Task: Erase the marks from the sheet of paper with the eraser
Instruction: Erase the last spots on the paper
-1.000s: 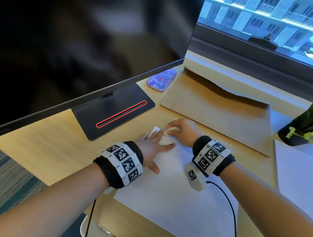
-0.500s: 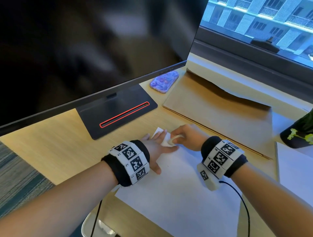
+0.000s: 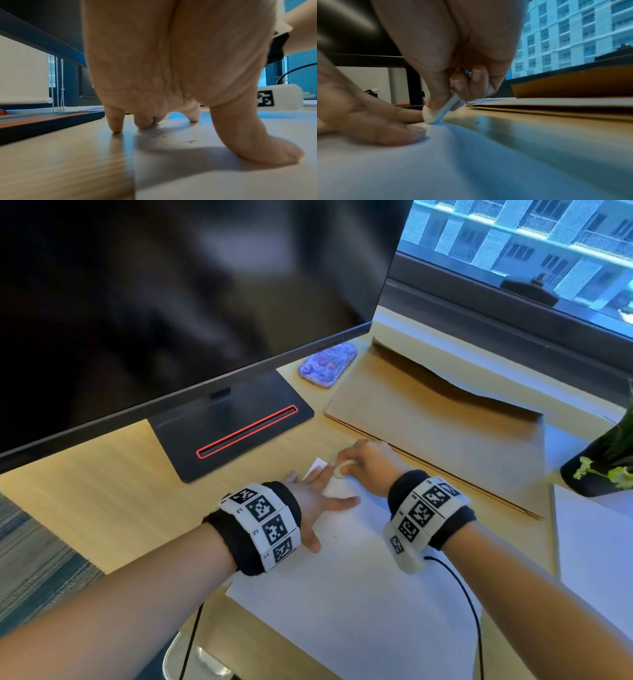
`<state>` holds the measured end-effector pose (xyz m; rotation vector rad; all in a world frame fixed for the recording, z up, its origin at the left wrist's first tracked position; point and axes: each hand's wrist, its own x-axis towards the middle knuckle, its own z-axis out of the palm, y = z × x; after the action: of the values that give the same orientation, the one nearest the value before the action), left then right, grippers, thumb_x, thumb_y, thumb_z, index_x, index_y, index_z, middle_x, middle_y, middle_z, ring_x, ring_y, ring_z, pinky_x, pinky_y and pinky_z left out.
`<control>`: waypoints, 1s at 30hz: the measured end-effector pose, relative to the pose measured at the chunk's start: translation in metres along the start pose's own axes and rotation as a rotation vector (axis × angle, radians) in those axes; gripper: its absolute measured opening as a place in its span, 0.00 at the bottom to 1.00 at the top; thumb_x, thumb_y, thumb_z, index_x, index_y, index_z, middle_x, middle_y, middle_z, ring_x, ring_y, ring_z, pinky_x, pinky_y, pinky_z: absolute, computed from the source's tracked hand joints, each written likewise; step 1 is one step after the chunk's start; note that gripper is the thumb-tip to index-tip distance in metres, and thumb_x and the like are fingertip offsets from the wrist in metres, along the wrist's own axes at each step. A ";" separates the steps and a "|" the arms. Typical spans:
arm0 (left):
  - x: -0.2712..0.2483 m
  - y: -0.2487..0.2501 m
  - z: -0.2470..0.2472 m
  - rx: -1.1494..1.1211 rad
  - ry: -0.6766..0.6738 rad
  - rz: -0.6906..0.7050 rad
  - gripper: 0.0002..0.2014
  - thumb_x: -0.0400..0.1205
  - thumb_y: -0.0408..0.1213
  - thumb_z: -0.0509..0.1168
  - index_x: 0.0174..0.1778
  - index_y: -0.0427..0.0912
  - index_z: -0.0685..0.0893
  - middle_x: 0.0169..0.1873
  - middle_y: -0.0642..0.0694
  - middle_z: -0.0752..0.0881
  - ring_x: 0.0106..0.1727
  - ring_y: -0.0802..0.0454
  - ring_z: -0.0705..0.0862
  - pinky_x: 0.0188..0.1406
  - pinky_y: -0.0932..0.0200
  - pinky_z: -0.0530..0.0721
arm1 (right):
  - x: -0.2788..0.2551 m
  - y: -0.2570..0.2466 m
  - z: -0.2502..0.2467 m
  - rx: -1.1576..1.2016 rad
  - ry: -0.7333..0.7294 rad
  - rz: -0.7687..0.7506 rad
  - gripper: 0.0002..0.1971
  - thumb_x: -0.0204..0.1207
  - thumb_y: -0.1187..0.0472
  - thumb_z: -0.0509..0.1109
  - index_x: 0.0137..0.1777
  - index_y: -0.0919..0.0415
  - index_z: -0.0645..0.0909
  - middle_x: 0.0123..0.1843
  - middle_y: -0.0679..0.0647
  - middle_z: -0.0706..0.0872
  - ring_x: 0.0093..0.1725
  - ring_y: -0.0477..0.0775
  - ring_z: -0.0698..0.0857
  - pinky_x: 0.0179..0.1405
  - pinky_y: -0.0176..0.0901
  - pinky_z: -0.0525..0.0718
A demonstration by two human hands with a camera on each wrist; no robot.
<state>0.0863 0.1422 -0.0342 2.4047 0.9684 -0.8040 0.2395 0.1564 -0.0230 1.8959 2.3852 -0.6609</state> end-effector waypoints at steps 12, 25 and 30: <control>0.001 0.002 -0.003 0.048 -0.030 -0.006 0.51 0.77 0.50 0.71 0.79 0.67 0.35 0.77 0.38 0.24 0.80 0.43 0.27 0.79 0.34 0.40 | -0.001 -0.002 -0.005 -0.085 0.005 -0.028 0.14 0.84 0.60 0.57 0.64 0.57 0.80 0.61 0.54 0.79 0.62 0.56 0.77 0.62 0.44 0.74; 0.002 0.005 -0.005 0.065 -0.050 -0.011 0.51 0.76 0.50 0.71 0.79 0.68 0.34 0.77 0.39 0.23 0.80 0.43 0.26 0.78 0.31 0.41 | -0.012 0.010 -0.004 -0.118 -0.065 -0.069 0.15 0.84 0.57 0.60 0.68 0.54 0.78 0.60 0.53 0.79 0.60 0.55 0.77 0.59 0.41 0.73; 0.005 0.004 -0.005 0.088 -0.070 -0.013 0.52 0.76 0.51 0.71 0.78 0.68 0.34 0.76 0.39 0.21 0.80 0.41 0.27 0.77 0.30 0.42 | -0.020 0.013 -0.012 -0.209 -0.199 -0.048 0.14 0.83 0.56 0.61 0.65 0.53 0.80 0.55 0.50 0.77 0.60 0.54 0.77 0.55 0.40 0.72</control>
<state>0.0937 0.1452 -0.0334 2.4288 0.9410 -0.9468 0.2598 0.1444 -0.0108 1.6151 2.2811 -0.5488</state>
